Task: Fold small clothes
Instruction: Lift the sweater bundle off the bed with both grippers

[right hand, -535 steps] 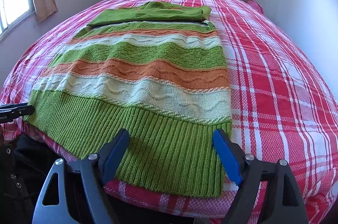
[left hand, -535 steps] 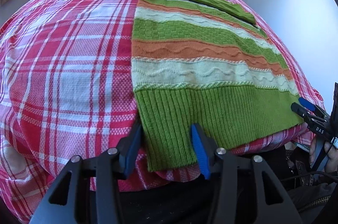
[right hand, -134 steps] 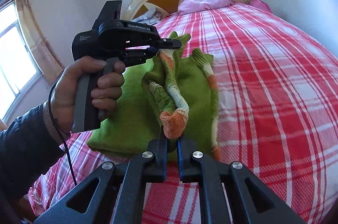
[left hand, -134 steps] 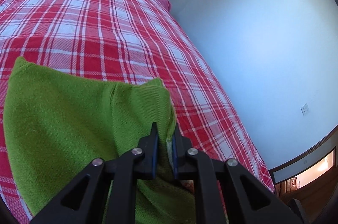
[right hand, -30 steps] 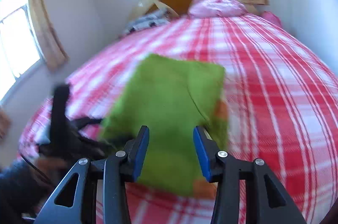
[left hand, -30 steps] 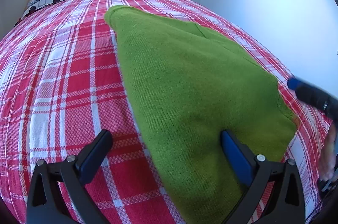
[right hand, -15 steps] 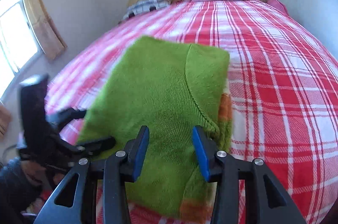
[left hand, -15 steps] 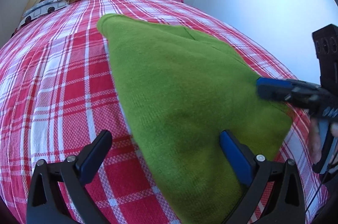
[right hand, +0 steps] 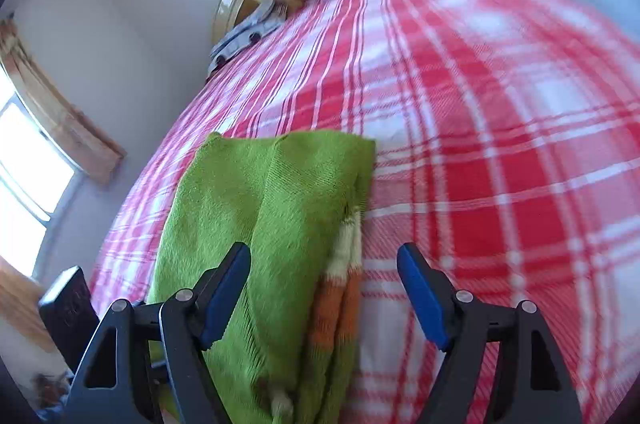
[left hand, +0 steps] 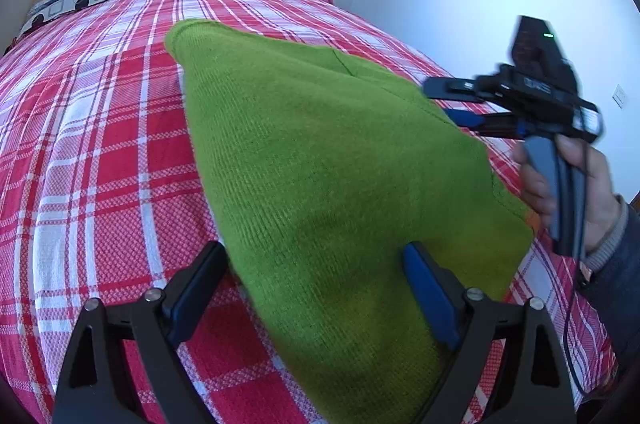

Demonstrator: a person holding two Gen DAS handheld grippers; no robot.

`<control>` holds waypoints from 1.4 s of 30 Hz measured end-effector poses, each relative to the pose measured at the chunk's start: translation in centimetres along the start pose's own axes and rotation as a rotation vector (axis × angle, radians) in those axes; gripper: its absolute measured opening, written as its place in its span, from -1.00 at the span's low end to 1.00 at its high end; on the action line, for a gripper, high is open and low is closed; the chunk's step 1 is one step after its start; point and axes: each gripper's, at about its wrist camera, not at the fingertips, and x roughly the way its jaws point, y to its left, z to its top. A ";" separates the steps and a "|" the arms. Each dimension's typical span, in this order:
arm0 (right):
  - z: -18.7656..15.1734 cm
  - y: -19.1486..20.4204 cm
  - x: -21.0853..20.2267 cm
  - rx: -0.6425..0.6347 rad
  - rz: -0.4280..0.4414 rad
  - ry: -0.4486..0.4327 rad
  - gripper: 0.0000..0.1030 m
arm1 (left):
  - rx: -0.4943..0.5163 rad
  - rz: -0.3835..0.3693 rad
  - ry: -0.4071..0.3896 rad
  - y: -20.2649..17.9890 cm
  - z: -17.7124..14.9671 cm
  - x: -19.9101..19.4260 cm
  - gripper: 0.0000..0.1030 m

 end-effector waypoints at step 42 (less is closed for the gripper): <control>1.5 -1.2 5.6 -0.024 0.142 0.010 -0.38 | 0.055 0.025 -0.003 -1.7 0.0 -0.8 -0.08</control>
